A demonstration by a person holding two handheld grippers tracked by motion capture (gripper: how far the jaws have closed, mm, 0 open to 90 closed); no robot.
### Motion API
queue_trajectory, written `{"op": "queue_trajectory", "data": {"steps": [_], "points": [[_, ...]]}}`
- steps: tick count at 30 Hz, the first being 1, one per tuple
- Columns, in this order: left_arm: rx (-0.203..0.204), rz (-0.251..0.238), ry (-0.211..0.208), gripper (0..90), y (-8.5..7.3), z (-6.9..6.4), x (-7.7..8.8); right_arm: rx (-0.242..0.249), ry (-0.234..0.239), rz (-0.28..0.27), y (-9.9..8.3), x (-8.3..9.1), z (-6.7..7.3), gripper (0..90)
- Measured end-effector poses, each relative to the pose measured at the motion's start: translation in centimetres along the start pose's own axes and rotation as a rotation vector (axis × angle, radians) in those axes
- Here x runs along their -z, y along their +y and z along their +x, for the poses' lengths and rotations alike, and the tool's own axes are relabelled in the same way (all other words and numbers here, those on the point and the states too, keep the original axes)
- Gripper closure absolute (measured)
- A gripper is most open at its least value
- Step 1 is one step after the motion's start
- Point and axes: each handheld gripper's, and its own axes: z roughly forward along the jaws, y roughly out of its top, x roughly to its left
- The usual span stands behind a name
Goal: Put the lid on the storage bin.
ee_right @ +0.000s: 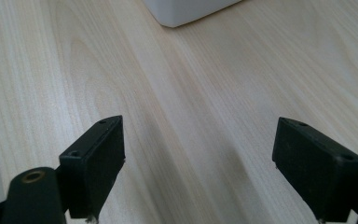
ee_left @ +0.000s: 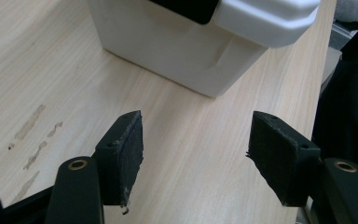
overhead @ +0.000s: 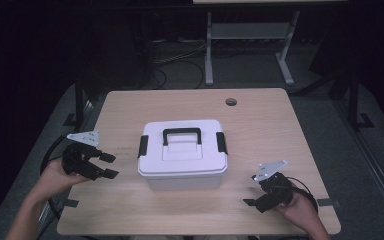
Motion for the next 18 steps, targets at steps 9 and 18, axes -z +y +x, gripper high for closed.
{"op": "queue_trajectory", "data": {"steps": [9,18], "points": [[0.015,-0.011,0.006,34.3,-1.1,-0.2,0.0,0.017,-0.002,-0.003,0.2,0.0,0.1,16.5],[0.028,-0.011,0.012,33.5,-2.2,-0.4,0.0,0.018,-0.003,-0.004,0.2,0.0,0.1,16.5]]}}
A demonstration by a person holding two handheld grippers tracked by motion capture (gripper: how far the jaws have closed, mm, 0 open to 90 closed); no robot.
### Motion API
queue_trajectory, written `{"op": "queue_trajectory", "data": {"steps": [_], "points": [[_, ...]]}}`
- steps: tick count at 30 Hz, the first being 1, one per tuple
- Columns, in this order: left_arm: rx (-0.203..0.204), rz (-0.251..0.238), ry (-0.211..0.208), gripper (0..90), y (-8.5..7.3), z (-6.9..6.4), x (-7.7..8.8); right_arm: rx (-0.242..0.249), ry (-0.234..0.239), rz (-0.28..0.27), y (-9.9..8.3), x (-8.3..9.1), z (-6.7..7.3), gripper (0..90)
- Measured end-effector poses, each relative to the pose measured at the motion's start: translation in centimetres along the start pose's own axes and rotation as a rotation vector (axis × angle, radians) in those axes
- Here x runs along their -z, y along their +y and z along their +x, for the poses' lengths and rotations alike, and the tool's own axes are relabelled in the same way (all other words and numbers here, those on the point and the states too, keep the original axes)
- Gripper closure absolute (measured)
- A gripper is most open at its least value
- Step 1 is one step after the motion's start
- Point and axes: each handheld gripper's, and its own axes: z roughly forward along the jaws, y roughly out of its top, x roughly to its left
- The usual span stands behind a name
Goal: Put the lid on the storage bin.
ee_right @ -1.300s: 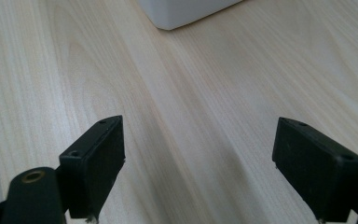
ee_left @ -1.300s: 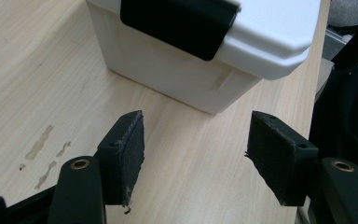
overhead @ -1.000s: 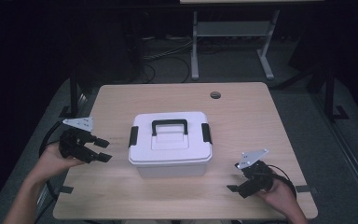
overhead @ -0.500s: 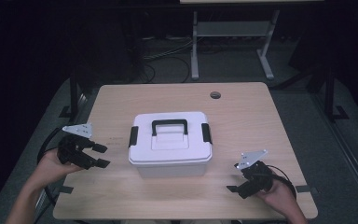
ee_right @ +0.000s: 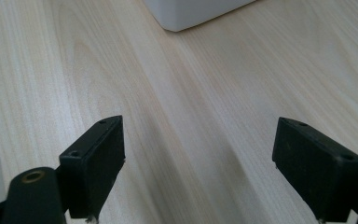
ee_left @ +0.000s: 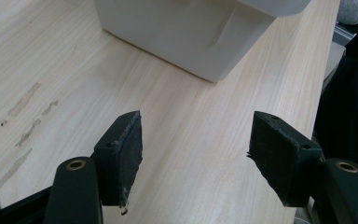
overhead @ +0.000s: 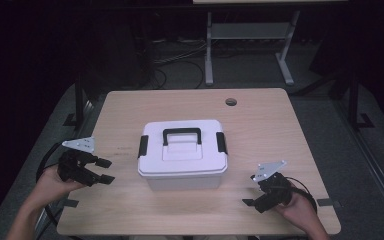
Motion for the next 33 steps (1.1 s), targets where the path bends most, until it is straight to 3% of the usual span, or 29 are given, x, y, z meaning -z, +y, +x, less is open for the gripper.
{"op": "queue_trajectory", "data": {"steps": [33], "points": [[0.037,-0.018,0.010,31.4,-2.8,-0.3,0.1,0.002,-0.001,0.001,0.0,0.0,0.0,16.5]]}}
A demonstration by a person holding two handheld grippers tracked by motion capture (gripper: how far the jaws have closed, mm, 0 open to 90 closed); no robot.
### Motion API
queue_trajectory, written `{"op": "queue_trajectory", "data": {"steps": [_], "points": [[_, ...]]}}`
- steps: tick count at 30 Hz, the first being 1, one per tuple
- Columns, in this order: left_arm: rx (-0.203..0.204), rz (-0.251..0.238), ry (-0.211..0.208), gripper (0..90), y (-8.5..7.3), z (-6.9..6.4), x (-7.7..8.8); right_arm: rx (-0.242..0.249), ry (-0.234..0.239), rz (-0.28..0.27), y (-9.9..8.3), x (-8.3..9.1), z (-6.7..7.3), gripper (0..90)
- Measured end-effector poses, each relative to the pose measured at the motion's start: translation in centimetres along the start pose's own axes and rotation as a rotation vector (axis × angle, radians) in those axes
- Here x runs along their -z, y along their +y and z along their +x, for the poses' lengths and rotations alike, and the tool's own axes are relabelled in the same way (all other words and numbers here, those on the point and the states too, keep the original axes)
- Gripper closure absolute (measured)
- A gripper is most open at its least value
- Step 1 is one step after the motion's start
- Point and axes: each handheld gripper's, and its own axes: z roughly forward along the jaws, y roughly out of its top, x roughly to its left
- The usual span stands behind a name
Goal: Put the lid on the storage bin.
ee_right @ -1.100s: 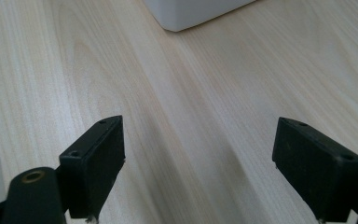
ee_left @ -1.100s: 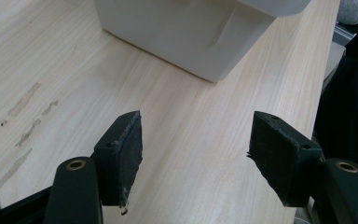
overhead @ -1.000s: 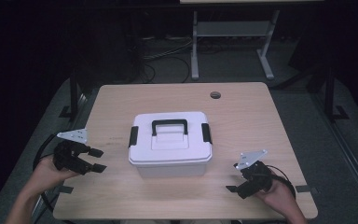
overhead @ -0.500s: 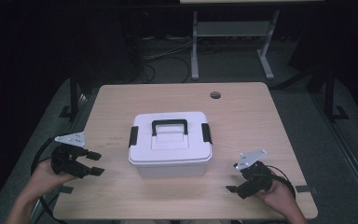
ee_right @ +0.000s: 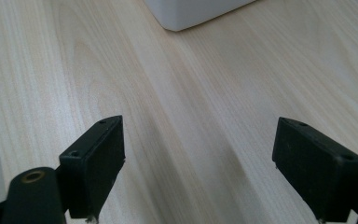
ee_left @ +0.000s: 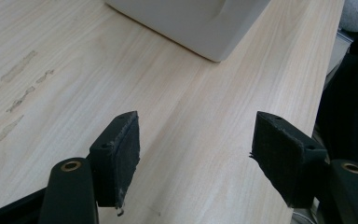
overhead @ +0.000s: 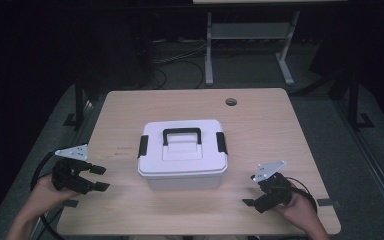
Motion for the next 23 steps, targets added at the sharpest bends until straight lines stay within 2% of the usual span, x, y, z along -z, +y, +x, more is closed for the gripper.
{"op": "queue_trajectory", "data": {"steps": [1,23], "points": [[0.008,-0.004,-0.001,31.3,-0.13,-0.10,0.01,0.001,0.000,0.000,0.00,-0.01,0.00,16.5],[-0.008,-0.010,0.005,30.3,-0.20,-0.41,0.30,0.000,-0.003,-0.002,0.02,0.03,-0.02,16.5]]}}
